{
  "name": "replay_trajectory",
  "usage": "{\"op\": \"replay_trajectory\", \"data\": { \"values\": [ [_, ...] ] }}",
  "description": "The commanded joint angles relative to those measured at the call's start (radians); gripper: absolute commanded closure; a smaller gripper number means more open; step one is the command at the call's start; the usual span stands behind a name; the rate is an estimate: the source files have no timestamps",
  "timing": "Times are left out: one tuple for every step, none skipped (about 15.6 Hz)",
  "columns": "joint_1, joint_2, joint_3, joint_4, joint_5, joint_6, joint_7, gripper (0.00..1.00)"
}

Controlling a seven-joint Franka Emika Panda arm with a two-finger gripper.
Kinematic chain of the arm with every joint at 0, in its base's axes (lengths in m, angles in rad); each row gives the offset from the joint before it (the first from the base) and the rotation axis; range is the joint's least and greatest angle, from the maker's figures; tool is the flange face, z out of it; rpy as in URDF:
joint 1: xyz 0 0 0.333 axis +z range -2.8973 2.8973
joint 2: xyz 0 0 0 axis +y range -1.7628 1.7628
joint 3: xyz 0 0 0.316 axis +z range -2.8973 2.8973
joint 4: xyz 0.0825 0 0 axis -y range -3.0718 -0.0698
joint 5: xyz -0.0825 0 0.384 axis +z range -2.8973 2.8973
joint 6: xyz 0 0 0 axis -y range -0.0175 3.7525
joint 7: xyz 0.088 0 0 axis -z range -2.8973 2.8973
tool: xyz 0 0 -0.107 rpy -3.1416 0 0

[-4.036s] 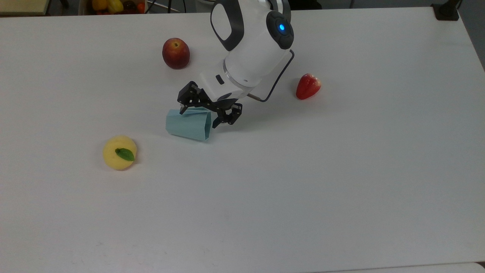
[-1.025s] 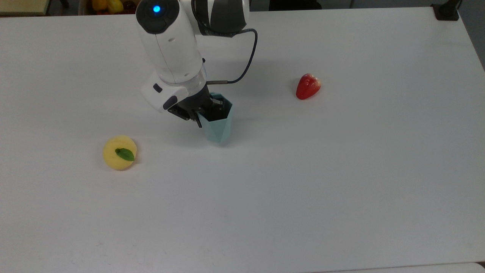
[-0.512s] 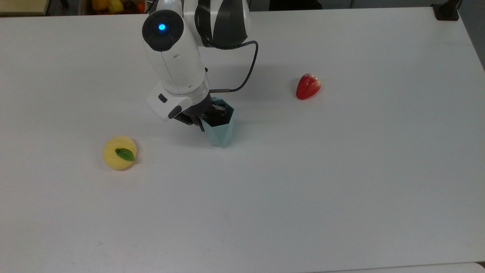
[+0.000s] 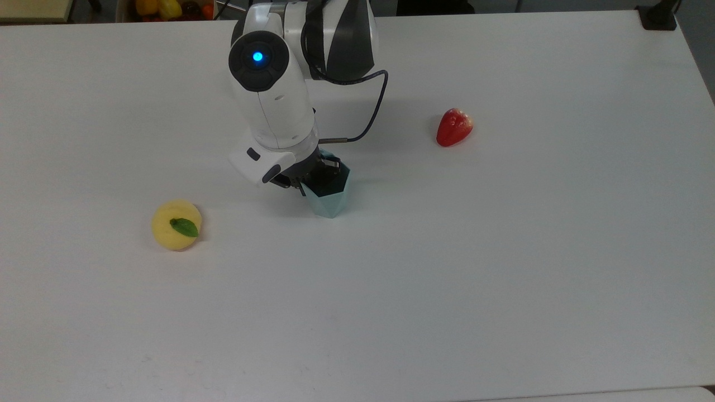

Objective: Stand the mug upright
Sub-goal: 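Lower the upright teal cup onto the table, then open the gripper and raise it away from the cup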

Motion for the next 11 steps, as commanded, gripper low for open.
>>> {"op": "replay_trajectory", "data": {
  "values": [
    [0.008, -0.006, -0.007, 0.002, -0.004, 0.011, -0.006, 0.49],
    [0.008, -0.009, -0.007, 0.002, -0.004, 0.011, -0.006, 0.33],
    [0.01, -0.014, -0.007, 0.003, -0.005, 0.01, -0.006, 0.2],
    [0.01, -0.02, -0.007, 0.005, -0.007, 0.003, -0.008, 0.07],
    [0.01, -0.035, -0.005, 0.008, -0.008, -0.001, -0.002, 0.0],
    [0.01, -0.058, -0.005, 0.007, -0.01, -0.003, 0.006, 0.0],
    [0.01, -0.081, -0.004, 0.005, -0.01, -0.006, 0.006, 0.0],
    [0.01, -0.109, -0.002, 0.002, -0.008, -0.015, 0.007, 0.0],
    [0.01, -0.135, -0.002, 0.003, -0.01, -0.05, 0.007, 0.0],
    [0.01, -0.161, -0.004, 0.007, -0.01, -0.088, 0.007, 0.0],
    [0.008, -0.191, -0.002, 0.008, -0.01, -0.121, 0.007, 0.0]
  ]
}}
